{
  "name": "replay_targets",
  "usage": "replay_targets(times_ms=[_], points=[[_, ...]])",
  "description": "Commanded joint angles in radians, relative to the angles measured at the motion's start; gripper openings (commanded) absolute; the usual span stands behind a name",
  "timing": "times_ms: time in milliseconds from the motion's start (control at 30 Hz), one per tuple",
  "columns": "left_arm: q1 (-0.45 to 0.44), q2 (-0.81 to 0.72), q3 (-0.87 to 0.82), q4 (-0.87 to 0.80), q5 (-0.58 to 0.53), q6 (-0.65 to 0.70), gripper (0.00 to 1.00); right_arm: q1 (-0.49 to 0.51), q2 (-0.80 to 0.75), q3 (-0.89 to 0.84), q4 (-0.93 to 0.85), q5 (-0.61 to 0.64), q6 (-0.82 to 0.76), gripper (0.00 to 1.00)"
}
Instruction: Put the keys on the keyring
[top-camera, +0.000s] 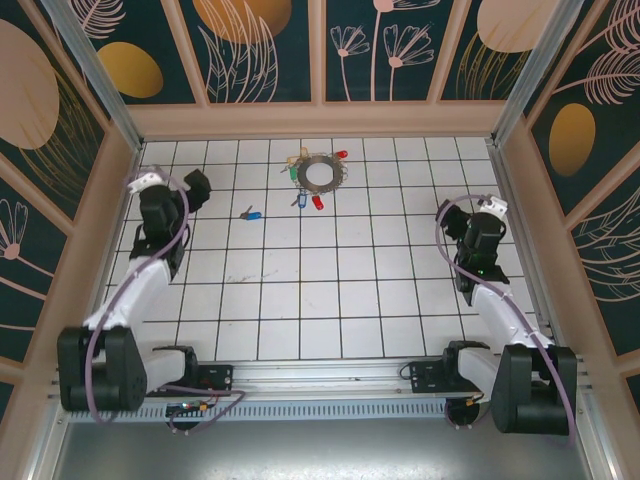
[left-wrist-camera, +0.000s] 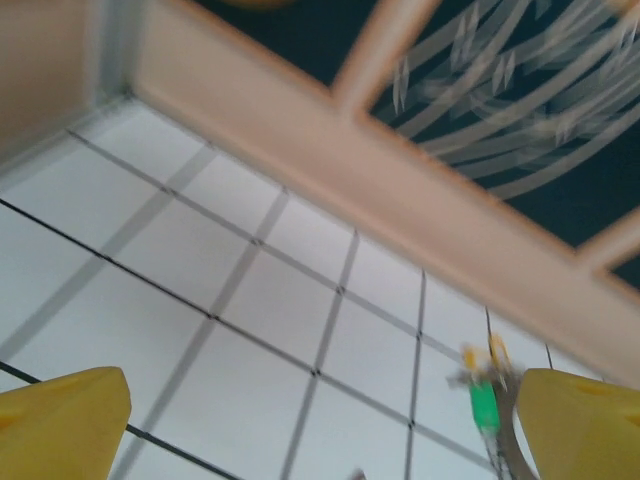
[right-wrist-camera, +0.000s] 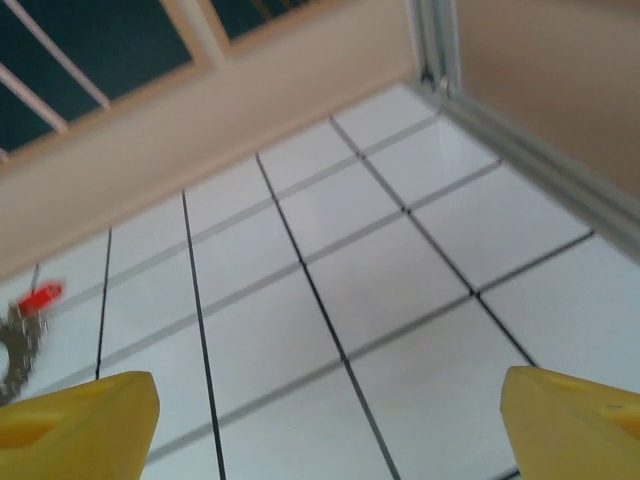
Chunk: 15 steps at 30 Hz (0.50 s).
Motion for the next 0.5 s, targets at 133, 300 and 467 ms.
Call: replay_targets(times_ms=[133,300,467], points=[[-0.077,0.343,0.291,-0.314,0.153,0.072,0.99,0.078,-0.021,0.047,-0.183,-0.046,0.036,0.87],[-0.117,0.531,0.397,-0.373,0.210,0.100,0.99,0.125,-0.032,0.063,-0.215,0.005,0.025,0.87],[-0.152,0.647,0.491,-0.477,0.181,0.132,0.97,0.134,-0.035,0.076,-0.240,-0.002,0.023,0.87]])
